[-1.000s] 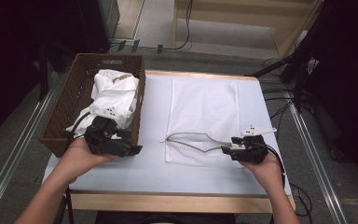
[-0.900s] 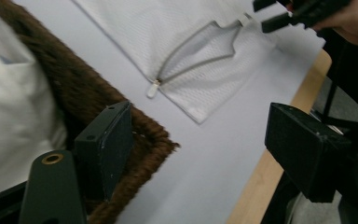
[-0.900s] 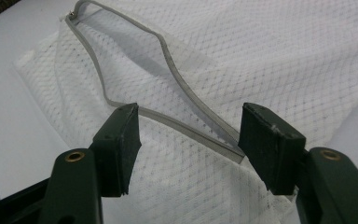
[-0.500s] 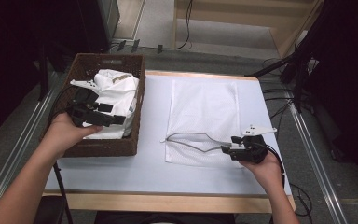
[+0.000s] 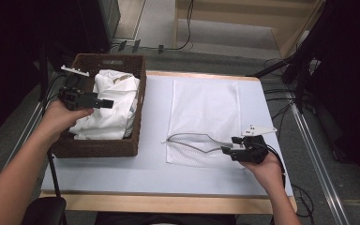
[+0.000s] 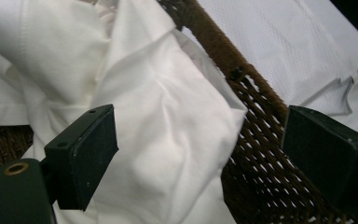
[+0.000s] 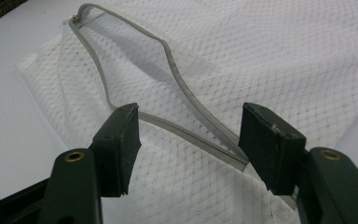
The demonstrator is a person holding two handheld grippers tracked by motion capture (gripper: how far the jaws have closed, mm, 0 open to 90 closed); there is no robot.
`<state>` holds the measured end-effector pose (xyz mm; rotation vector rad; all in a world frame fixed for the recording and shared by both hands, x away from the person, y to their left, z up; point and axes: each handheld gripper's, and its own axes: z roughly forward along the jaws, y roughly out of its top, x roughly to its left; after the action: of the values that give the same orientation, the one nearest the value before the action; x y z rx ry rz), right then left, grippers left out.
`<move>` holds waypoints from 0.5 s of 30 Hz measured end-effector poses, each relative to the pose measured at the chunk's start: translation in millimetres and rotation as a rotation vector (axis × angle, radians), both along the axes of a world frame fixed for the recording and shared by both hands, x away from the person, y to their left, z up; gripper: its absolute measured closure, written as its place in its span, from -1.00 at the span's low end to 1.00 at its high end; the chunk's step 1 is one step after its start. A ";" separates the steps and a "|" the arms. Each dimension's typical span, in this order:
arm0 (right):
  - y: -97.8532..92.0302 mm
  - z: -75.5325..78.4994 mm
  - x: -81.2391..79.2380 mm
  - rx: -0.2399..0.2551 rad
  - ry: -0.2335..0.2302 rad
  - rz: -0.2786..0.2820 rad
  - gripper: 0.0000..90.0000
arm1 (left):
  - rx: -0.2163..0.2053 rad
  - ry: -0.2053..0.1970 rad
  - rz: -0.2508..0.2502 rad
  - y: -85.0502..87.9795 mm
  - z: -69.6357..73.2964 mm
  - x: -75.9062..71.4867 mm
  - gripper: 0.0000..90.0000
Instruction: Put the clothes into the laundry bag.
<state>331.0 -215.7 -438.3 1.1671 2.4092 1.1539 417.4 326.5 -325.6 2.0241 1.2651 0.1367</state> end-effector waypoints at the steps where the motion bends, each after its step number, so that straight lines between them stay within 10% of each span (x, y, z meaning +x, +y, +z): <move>1: -0.3 -0.1 0.2 0.000 0.001 -0.002 -0.13 | 0.003 0.008 0.005 2.9 -3.7 4.2 -0.92; 15: 0.1 -0.3 0.5 -0.005 -0.004 0.005 -0.13 | 0.055 0.090 0.112 16.0 -45.2 43.0 -1.00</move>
<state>331.6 -215.6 -438.7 1.1569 2.4120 1.1505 460.4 342.5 -370.8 2.0256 1.4457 0.1353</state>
